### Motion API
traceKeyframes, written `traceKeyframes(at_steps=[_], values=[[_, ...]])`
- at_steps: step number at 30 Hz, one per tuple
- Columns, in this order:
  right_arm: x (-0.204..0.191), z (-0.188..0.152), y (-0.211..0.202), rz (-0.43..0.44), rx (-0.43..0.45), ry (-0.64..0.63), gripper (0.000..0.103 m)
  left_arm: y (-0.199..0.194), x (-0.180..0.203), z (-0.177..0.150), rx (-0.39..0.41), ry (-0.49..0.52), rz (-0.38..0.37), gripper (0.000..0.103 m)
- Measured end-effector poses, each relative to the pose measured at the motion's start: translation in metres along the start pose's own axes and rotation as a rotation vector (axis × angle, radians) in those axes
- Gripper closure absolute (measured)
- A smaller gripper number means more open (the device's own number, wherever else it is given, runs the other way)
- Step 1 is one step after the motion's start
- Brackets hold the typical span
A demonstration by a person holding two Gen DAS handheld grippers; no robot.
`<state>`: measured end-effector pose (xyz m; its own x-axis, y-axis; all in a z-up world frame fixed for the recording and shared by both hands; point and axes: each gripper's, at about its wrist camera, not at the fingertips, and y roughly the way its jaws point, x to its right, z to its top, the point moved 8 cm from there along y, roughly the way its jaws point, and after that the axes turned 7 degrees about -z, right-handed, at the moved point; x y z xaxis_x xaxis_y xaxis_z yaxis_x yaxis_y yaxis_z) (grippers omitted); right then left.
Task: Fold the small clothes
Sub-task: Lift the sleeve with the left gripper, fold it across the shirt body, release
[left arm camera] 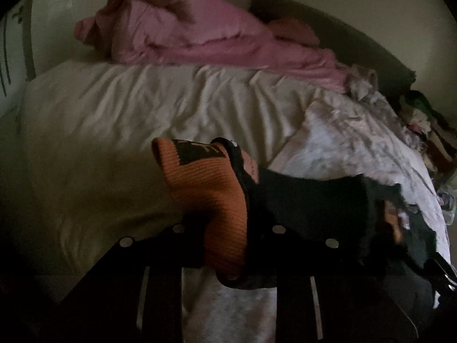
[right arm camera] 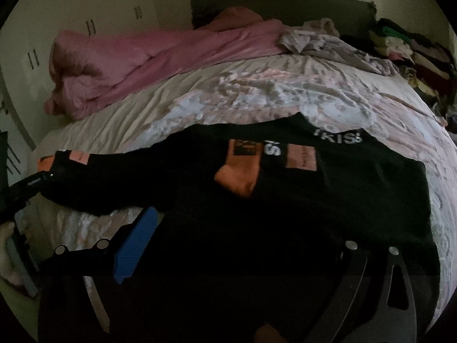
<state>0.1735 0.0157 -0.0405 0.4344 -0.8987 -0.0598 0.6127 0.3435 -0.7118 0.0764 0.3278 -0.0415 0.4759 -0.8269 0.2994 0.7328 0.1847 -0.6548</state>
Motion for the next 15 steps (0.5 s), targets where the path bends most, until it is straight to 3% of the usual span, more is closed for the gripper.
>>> traceKeyframes(at_steps=[4, 15], values=[[0.023, 0.002, -0.014, -0.005, 0.023, 0.052, 0.005, -0.010, 0.034, 0.004, 0.003, 0.020, -0.093, 0.089], [0.076, 0.002, -0.043, -0.019, 0.070, 0.174, 0.005, -0.010, 0.130, -0.006, -0.030, 0.144, -0.209, 0.090]])
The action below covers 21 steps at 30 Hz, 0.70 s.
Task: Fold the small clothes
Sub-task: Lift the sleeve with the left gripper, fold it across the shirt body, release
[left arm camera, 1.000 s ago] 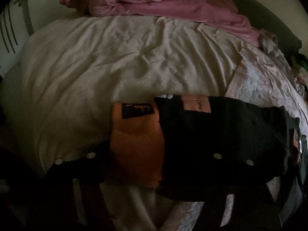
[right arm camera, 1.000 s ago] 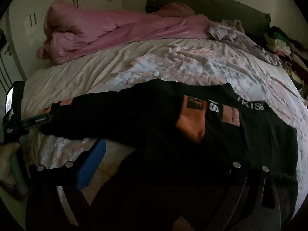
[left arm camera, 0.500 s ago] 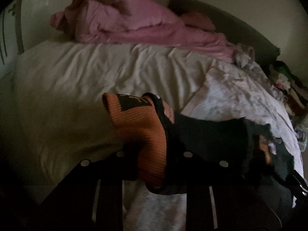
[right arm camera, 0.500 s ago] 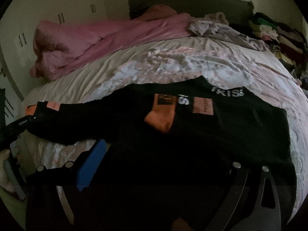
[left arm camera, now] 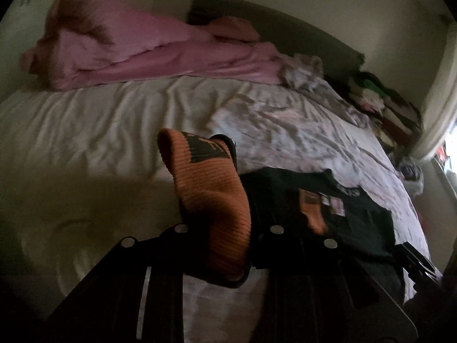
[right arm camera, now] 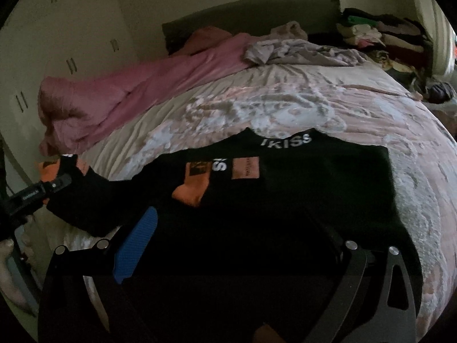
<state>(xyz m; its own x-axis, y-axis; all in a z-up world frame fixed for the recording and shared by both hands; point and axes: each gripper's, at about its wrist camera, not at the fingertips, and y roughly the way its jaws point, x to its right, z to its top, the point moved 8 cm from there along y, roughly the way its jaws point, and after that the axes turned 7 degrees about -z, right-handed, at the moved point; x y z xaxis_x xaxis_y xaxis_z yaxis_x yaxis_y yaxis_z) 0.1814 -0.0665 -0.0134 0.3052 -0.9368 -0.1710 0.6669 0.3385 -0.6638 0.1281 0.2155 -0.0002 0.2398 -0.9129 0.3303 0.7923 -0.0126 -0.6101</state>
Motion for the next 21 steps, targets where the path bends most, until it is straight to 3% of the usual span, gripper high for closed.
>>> traceKeyframes(at_steps=[12, 18, 20, 21], values=[[0.050, -0.003, -0.013, -0.039, 0.003, 0.092, 0.005, 0.044, 0.106, -0.014, -0.079, 0.149, -0.101, 0.089], [0.062, -0.010, -0.009, -0.055, -0.016, 0.106, 0.005, 0.062, 0.139, -0.023, -0.137, 0.172, -0.176, 0.080], [0.065, -0.013, -0.006, -0.059, -0.025, 0.109, 0.005, 0.062, 0.147, -0.026, -0.133, 0.194, -0.186, 0.069], [0.064, -0.014, -0.005, -0.058, -0.029, 0.110, 0.005, 0.061, 0.149, -0.027, -0.133, 0.198, -0.194, 0.069]])
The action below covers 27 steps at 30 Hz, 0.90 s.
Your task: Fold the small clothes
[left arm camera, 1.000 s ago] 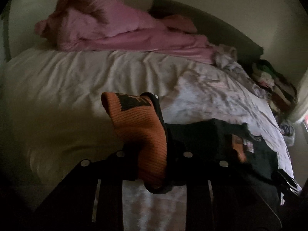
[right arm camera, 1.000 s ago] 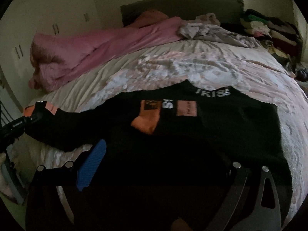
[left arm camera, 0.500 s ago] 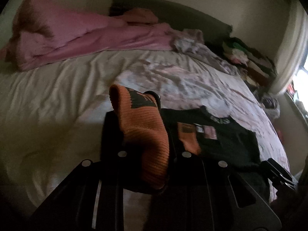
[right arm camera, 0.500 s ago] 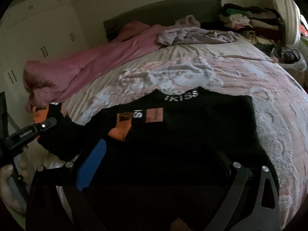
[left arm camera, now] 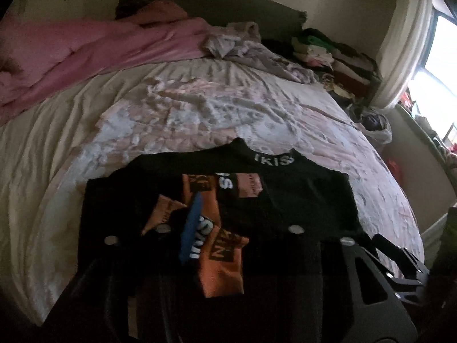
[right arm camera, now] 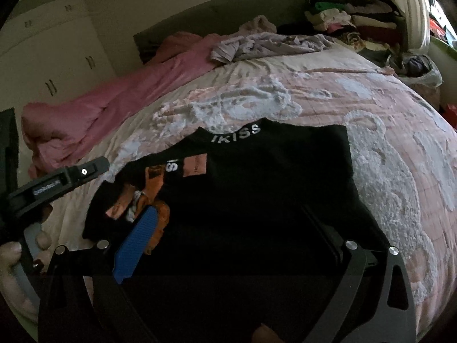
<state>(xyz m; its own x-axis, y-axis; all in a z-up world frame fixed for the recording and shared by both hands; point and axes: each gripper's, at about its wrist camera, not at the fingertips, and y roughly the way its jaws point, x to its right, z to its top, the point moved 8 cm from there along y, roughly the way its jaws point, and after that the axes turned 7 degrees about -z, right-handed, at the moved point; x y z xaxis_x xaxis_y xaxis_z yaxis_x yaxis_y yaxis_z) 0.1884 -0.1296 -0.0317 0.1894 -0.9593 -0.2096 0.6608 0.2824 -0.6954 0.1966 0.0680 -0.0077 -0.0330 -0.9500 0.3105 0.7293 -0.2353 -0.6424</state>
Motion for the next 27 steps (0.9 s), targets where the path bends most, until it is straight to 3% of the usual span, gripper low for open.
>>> traceKeyframes(at_steps=[3, 5, 7, 10, 14, 16, 18, 21, 22, 26, 27], values=[[-0.004, -0.003, 0.007, 0.007, -0.015, -0.008, 0.005, 0.000, -0.004, -0.001, 0.005, 0.020, 0.026, 0.068], [-0.013, -0.009, 0.013, 0.023, -0.033, -0.024, 0.005, 0.001, -0.011, -0.001, 0.008, 0.021, 0.053, 0.062], [-0.029, -0.016, 0.021, 0.049, -0.060, -0.054, 0.005, 0.000, -0.022, 0.001, 0.015, 0.015, 0.082, 0.057], [-0.056, -0.027, 0.037, 0.079, -0.096, -0.106, 0.006, -0.001, -0.040, 0.001, 0.026, 0.010, 0.131, 0.056], [-0.087, -0.038, 0.057, 0.110, -0.138, -0.159, 0.007, -0.004, -0.063, 0.003, 0.043, -0.001, 0.196, 0.032], [-0.098, -0.042, 0.069, 0.129, -0.167, -0.155, 0.008, -0.006, -0.074, 0.004, 0.054, -0.010, 0.220, 0.032], [-0.105, -0.044, 0.077, 0.156, -0.196, -0.135, 0.016, -0.007, -0.082, 0.005, 0.057, -0.021, 0.229, 0.027], [-0.112, -0.046, 0.091, 0.159, -0.226, -0.124, 0.017, -0.007, -0.096, 0.002, 0.058, -0.051, 0.229, 0.025], [-0.114, -0.047, 0.096, 0.154, -0.232, -0.124, 0.022, -0.007, -0.103, 0.002, 0.061, -0.061, 0.237, 0.024], [-0.120, -0.045, 0.106, 0.142, -0.221, -0.118, 0.023, -0.006, -0.120, -0.002, 0.053, -0.077, 0.263, 0.024], [-0.121, -0.044, 0.107, 0.142, -0.217, -0.118, 0.029, -0.006, -0.124, -0.002, 0.053, -0.080, 0.264, 0.022]])
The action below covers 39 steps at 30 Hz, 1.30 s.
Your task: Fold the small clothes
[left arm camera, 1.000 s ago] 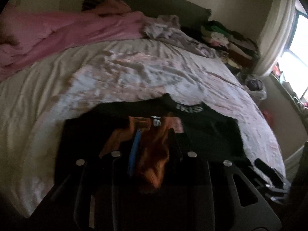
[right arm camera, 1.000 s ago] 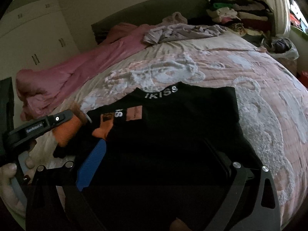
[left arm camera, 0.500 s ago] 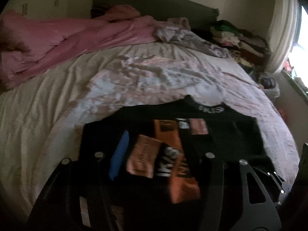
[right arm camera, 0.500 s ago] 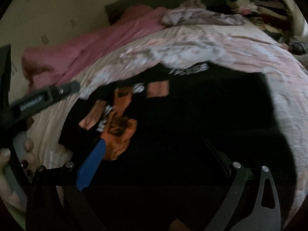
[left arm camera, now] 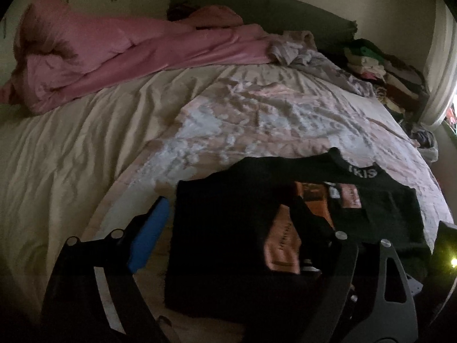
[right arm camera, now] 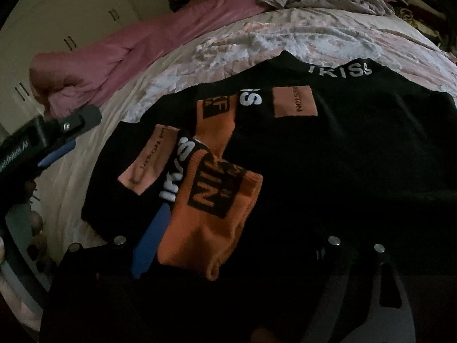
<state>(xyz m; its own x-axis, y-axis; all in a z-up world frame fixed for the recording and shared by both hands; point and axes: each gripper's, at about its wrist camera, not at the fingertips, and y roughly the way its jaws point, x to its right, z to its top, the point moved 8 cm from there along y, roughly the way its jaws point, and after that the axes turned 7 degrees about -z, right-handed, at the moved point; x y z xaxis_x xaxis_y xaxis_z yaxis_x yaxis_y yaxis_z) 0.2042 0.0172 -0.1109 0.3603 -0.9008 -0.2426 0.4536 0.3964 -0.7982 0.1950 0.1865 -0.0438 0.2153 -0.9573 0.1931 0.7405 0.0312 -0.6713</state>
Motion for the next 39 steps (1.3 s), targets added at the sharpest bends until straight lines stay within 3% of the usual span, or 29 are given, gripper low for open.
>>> traceKeyframes(at_steps=[1, 5, 7, 8, 18, 27, 34, 39], values=[[-0.001, 0.002, 0.001, -0.004, 0.006, -0.002, 0.040, 0.000, -0.005, 0.000, -0.001, -0.003, 0.005, 0.018], [-0.002, 0.006, 0.001, -0.030, 0.038, -0.015, 0.064, -0.001, -0.020, 0.002, 0.009, -0.013, 0.027, 0.017], [0.001, 0.009, -0.004, -0.017, 0.063, -0.004, 0.086, -0.003, -0.026, 0.004, 0.016, -0.024, 0.030, 0.017], [-0.001, 0.011, -0.008, 0.030, 0.069, 0.002, 0.096, -0.004, -0.028, 0.005, 0.019, -0.029, 0.028, 0.017], [-0.004, 0.052, -0.066, 0.025, 0.220, -0.101, 0.096, -0.021, -0.032, 0.015, 0.067, -0.055, 0.007, 0.017], [0.068, 0.090, -0.115, -0.115, 0.313, -0.064, 0.096, -0.026, -0.036, 0.020, 0.089, -0.059, 0.019, 0.017], [0.122, 0.086, -0.118, -0.211, 0.309, -0.028, 0.096, -0.019, -0.023, 0.017, 0.075, -0.020, 0.012, 0.017], [0.144, 0.076, -0.113, -0.228, 0.290, 0.008, 0.096, -0.008, 0.002, 0.013, 0.054, 0.033, -0.003, 0.017]])
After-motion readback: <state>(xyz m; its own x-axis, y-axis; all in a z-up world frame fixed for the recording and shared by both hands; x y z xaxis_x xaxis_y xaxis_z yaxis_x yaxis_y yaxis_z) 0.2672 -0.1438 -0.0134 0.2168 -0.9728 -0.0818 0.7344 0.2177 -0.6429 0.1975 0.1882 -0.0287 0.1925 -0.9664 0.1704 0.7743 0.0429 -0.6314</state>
